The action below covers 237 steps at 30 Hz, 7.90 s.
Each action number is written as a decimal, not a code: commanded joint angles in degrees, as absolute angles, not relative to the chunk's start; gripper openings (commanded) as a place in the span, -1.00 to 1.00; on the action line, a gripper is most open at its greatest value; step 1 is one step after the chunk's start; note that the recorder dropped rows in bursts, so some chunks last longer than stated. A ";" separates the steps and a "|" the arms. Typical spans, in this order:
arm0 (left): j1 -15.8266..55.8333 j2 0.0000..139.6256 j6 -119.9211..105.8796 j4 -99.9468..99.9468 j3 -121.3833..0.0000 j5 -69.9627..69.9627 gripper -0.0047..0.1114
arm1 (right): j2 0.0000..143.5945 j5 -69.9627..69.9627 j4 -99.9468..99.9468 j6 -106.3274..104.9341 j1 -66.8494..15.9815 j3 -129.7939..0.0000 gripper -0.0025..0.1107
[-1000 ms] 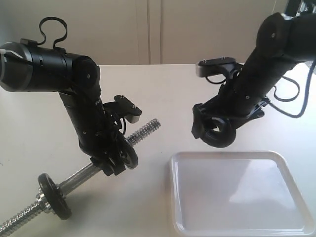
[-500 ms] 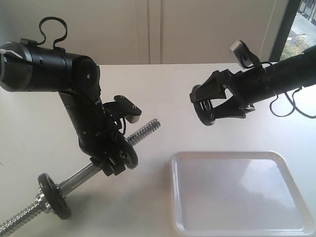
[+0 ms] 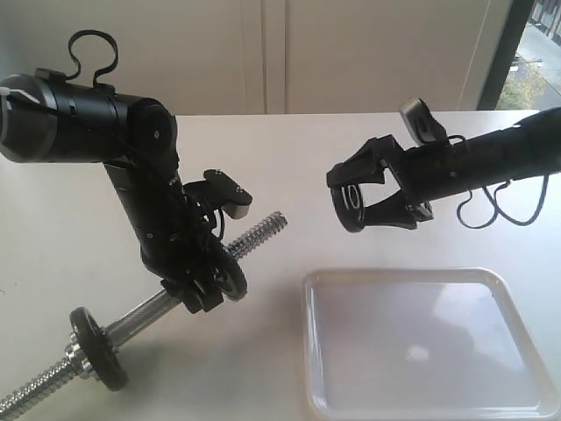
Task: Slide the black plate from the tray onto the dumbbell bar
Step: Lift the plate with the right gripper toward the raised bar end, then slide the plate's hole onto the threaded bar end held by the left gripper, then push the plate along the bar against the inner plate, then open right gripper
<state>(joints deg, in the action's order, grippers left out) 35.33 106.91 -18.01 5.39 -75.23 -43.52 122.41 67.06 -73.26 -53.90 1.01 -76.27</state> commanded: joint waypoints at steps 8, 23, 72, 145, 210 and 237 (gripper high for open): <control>35.57 103.96 -18.43 8.88 -75.81 -44.80 -0.92 | 121.51 69.96 -80.12 -53.74 -5.58 -76.80 -0.96; 35.57 103.96 -18.44 8.88 -75.81 -44.70 -0.92 | 121.51 65.76 -82.26 -54.15 -10.80 -76.57 -0.96; 35.57 101.49 -18.27 8.88 -75.81 -43.59 -0.92 | 121.51 69.96 -85.01 -53.39 -7.63 -76.57 -0.96; 35.57 101.50 -17.93 8.49 -74.63 -41.69 -0.92 | 117.95 69.96 -79.45 -44.89 -13.34 -76.57 -0.96; 35.57 101.50 -17.82 8.49 -74.63 -41.54 -0.92 | 120.06 69.96 -81.38 -47.95 -14.77 -76.57 0.82; 35.47 101.63 -17.82 7.62 -74.63 -41.54 -0.92 | 120.06 69.96 -80.93 -47.95 -5.62 -76.57 0.32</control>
<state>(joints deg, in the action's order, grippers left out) 35.26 104.37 -18.12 6.26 -73.13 -40.72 120.54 69.25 -80.52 -47.53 -7.12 -76.31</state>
